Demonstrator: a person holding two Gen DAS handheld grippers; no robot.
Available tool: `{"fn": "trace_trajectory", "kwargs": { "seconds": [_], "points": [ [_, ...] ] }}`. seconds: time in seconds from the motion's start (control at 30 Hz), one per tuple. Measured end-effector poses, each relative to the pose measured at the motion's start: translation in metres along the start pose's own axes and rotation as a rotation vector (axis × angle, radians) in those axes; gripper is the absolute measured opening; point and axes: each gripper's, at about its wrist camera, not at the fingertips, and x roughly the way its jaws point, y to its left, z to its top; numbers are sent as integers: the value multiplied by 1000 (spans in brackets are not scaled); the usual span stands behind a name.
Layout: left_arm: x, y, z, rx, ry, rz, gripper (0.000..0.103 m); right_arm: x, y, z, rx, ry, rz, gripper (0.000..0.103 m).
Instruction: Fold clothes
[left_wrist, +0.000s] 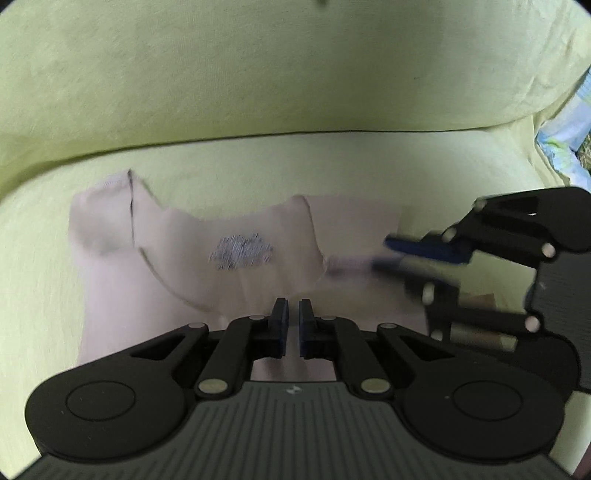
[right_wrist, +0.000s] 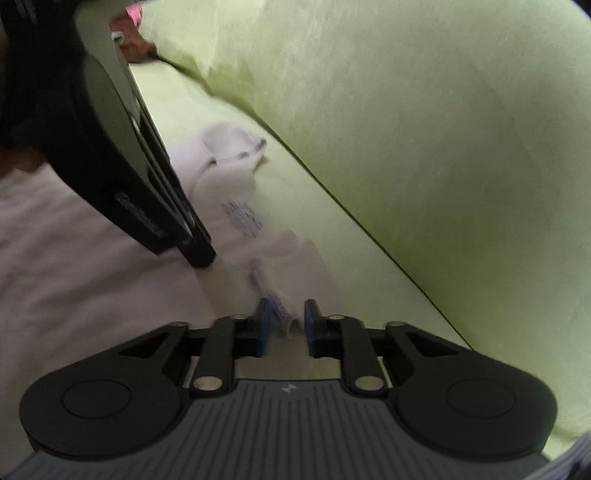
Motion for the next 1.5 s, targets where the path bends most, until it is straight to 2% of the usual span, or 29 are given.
{"fn": "trace_trajectory", "kwargs": {
  "seconds": [0.17, 0.23, 0.27, 0.3, 0.33, 0.37, 0.47, 0.53, 0.6, 0.67, 0.77, 0.93, 1.2, 1.3, 1.5],
  "points": [
    [18, 0, 28, 37, -22, -12, 3, 14, -49, 13, 196, -32, -67, 0],
    [27, 2, 38, 41, -29, -11, 3, 28, -70, 13, 268, -9, -83, 2],
    [32, 4, 42, 37, -29, -7, 3, 34, -79, 12, 317, 7, -75, 8],
    [34, 7, 45, 27, -26, -8, 3, 38, -91, 7, 391, 15, -53, 25],
    [35, 8, 46, 20, -23, -10, 3, 38, -98, 2, 449, 10, -46, 32],
    [34, 9, 45, 19, -24, -11, 3, 29, -101, -6, 507, -7, -64, 34],
    [32, 9, 43, 38, -21, -28, 3, 11, -102, -25, 603, -11, -84, 34],
    [32, 7, 41, 53, -18, -43, 3, -14, -86, -46, 662, 28, -16, 29],
    [33, 3, 37, 82, -7, -63, 3, -26, -74, -56, 677, 62, 26, 16],
    [34, 1, 32, 89, -4, -71, 3, -41, -55, -68, 701, 95, 76, 12],
    [33, 1, 24, 71, -13, -82, 3, -52, -39, -75, 724, 101, 119, 12],
    [30, -3, 19, 37, -19, -98, 3, -28, -51, -65, 783, 71, 207, 12],
    [29, 1, 17, 24, -26, -116, 4, 9, -65, -59, 885, 74, 245, 10],
    [29, 3, 17, 13, -29, -122, 4, 12, -73, -62, 902, 70, 268, 7],
    [31, 4, 16, 4, -36, -132, 4, 22, -81, -68, 908, 29, 328, 7]
  ]
}}
